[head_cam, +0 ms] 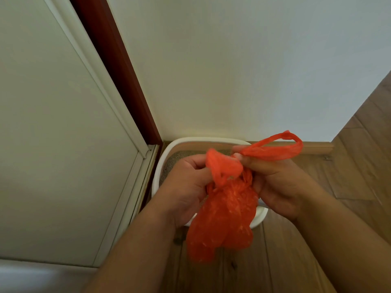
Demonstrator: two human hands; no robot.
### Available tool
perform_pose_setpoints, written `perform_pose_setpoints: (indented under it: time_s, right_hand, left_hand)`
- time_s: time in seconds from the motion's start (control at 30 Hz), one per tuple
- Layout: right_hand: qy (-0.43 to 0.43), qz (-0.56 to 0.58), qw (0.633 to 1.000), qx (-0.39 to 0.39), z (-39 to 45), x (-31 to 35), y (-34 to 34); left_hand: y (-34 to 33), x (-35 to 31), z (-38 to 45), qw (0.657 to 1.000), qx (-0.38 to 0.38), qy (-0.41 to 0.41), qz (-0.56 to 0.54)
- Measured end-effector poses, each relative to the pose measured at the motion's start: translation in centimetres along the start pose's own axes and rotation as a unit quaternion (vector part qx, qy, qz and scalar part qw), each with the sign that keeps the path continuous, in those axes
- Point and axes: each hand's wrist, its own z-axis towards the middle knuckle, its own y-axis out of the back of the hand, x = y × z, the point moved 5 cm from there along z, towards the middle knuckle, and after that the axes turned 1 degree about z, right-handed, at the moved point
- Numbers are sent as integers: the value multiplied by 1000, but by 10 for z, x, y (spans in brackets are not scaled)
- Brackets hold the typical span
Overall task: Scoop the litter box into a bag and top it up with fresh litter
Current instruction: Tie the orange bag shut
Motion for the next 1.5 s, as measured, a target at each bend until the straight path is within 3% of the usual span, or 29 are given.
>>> perform_pose_setpoints:
  time_s: [0.33, 0.63, 0.8, 1.17, 1.5]
  right_hand:
    - [-3, -6, 1000, -24, -2, -2, -4]
    - [-13, 21, 999, -25, -6, -6, -10]
    - [13, -12, 999, -45, -5, -5, -6]
    - [42, -209, 977, -20, -11, 4, -10]
    - [85, -240, 966, -51, -12, 6, -7]
  left_hand:
    - [12, 12, 6, 984, -89, -30, 153]
    - [6, 11, 2, 965, -79, -8, 250]
    - [7, 9, 1, 965, -105, -19, 241]
    - [14, 0, 0, 974, -159, -44, 153]
    - [16, -1, -1, 949, -140, -105, 263]
